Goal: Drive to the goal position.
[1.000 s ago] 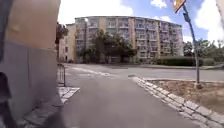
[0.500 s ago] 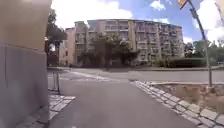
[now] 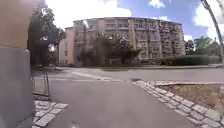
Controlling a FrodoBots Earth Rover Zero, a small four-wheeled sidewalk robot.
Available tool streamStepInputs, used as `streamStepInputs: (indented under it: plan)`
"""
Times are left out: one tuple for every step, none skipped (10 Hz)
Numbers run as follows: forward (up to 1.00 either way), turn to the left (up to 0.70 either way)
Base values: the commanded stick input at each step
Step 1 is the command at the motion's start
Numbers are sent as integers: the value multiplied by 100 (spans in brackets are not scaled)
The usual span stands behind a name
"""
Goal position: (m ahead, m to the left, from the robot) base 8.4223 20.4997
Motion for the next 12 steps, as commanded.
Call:
streamStepInputs:
  plan:
    - [85,35]
    - [85,35]
    - [85,35]
    - [85,35]
    - [85,26]
    - [85,6]
    - [85,1]
    - [85,1]
    - [85,1]
    - [85,1]
    - [85,10]
    - [85,27]
